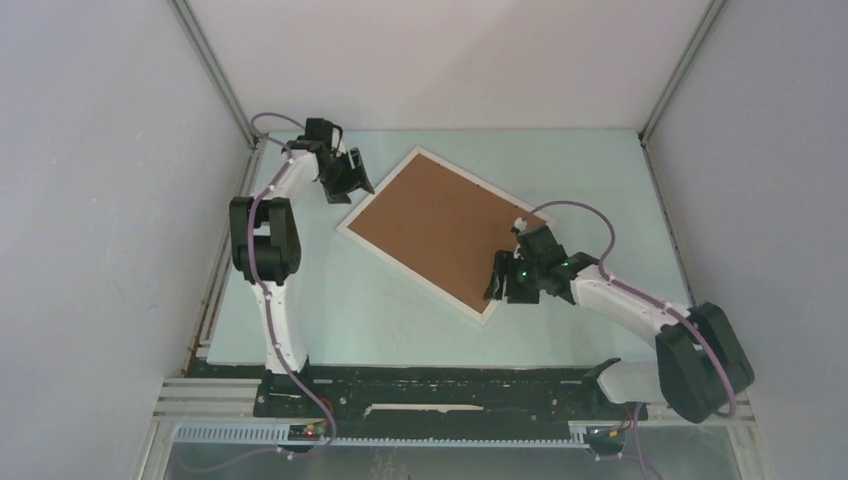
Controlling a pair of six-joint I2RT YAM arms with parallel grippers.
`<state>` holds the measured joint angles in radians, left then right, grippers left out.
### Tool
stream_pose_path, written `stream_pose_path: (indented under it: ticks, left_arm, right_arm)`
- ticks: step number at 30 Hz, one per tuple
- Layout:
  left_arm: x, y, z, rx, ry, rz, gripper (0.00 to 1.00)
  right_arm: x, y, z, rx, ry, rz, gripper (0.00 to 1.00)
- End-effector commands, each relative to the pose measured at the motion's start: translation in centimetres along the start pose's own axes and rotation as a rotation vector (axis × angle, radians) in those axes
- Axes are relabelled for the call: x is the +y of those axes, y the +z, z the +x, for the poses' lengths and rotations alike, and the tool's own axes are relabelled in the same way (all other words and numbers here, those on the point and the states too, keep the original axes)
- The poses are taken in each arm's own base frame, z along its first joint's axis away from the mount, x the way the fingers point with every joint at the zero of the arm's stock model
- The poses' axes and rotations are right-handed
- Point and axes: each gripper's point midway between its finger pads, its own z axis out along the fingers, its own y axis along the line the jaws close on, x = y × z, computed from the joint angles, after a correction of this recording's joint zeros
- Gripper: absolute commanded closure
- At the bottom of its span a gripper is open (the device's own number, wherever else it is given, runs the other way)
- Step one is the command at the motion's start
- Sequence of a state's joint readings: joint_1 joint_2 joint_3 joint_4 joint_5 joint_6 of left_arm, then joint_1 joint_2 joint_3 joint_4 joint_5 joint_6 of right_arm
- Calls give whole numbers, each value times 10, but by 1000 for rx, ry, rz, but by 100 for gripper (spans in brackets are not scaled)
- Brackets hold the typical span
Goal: Put the photo into the frame
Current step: Install the photo frame at the center of the board, then adjust the photo frame at the center of the board.
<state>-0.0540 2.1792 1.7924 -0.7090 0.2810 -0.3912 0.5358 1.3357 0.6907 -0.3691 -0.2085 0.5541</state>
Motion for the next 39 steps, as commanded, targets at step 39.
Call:
stream_pose_path:
  ticks: [39]
  left_arm:
    - [-50,-21,148,-59,-312,234,14]
  right_arm:
    - [-100,35,-226,-97,430,-135,31]
